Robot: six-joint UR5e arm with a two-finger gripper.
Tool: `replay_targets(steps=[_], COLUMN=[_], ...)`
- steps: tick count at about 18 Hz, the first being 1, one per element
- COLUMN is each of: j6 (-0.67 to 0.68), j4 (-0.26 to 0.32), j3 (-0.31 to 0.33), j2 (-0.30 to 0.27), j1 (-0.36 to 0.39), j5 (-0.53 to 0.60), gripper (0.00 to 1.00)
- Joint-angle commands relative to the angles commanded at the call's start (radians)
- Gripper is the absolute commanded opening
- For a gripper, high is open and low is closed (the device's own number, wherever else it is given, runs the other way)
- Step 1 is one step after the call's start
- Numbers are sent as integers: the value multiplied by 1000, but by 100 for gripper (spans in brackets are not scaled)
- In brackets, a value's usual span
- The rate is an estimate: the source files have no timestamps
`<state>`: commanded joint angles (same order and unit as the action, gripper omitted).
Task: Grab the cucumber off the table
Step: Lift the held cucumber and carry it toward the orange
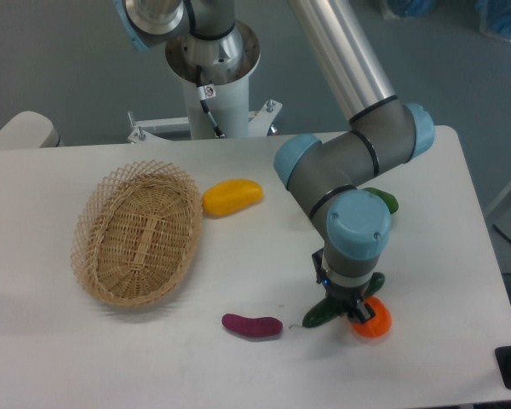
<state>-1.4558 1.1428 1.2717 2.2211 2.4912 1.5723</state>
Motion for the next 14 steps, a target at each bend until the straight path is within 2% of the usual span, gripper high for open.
replay_targets(steps=[2,6,14], j6=[18,25,22], j4=[5,66,66], j3=[-18,-77,-87], j2=[9,32,40], j1=[0,0,0], j5=[-3,5,11], gripper=[23,23,23])
